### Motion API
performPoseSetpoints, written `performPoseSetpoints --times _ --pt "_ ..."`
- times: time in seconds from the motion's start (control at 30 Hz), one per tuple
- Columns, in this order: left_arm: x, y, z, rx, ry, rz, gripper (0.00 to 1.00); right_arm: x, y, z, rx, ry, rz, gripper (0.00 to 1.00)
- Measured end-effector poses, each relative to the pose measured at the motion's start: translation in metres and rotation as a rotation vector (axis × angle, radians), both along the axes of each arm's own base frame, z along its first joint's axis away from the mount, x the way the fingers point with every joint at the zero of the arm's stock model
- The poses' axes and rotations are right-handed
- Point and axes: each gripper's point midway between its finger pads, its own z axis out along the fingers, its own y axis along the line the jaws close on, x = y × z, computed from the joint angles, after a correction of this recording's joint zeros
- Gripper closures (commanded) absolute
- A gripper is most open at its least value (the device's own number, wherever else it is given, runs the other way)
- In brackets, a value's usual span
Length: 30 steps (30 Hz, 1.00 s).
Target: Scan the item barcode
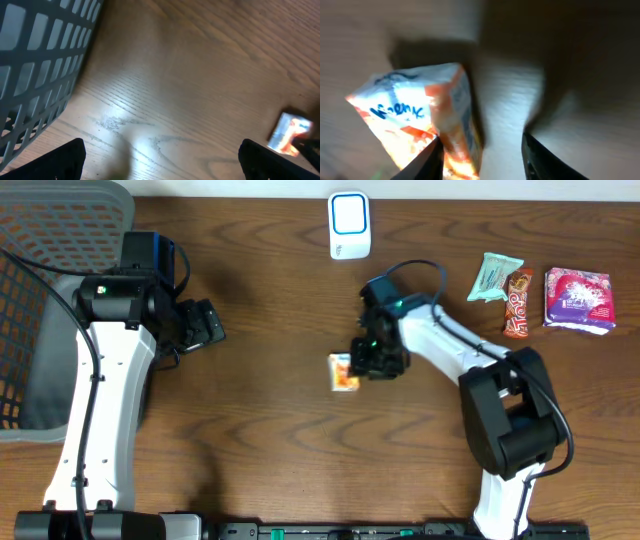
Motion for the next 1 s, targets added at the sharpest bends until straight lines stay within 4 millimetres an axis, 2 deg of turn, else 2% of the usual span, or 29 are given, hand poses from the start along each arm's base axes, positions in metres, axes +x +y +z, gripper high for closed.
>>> performPoseSetpoints --times 0.07,0.13,0.27,0.37,0.57,0.7,0.87,0.9,0.93,1.0 --pt "0.000 0.000 0.000 0.000 -0.001 0.000 0.02 0.006 -0.008 0.011 -0.027 0.015 -0.003 0.55" --pt "0.000 0.000 0.000 0.000 -0.001 0.000 0.02 0.013 -0.006 0.025 -0.033 0.001 0.009 0.54" --pt "0.000 0.000 0.000 0.000 -0.001 0.000 0.02 0.031 0.016 0.056 -0.012 -0.091 0.072 0.55" --pt "0.000 0.000 0.000 0.000 -0.001 0.000 0.02 0.027 0.036 0.063 -0.025 -0.134 0.138 0.58" --pt "0.000 0.000 0.000 0.000 -0.001 0.000 0.02 0.000 0.055 0.053 -0.196 -0.191 0.247 0.65" --pt "0.000 0.000 0.000 0.000 -0.001 0.000 0.02 -0.013 0.046 0.039 -0.355 -0.230 0.255 0.67" --pt "0.000 0.000 0.000 0.000 -0.001 0.000 0.02 -0.013 0.034 0.016 -0.457 -0.297 0.236 0.67" --pt "0.000 0.000 0.000 0.000 -0.001 0.000 0.02 -0.012 0.031 0.011 -0.467 -0.306 0.231 0.70" --pt "0.000 0.000 0.000 0.000 -0.001 0.000 0.02 -0.012 0.029 0.006 -0.474 -0.313 0.227 0.77" --pt "0.000 0.000 0.000 0.001 -0.001 0.000 0.02 -0.013 0.024 -0.002 -0.485 -0.320 0.221 0.96"
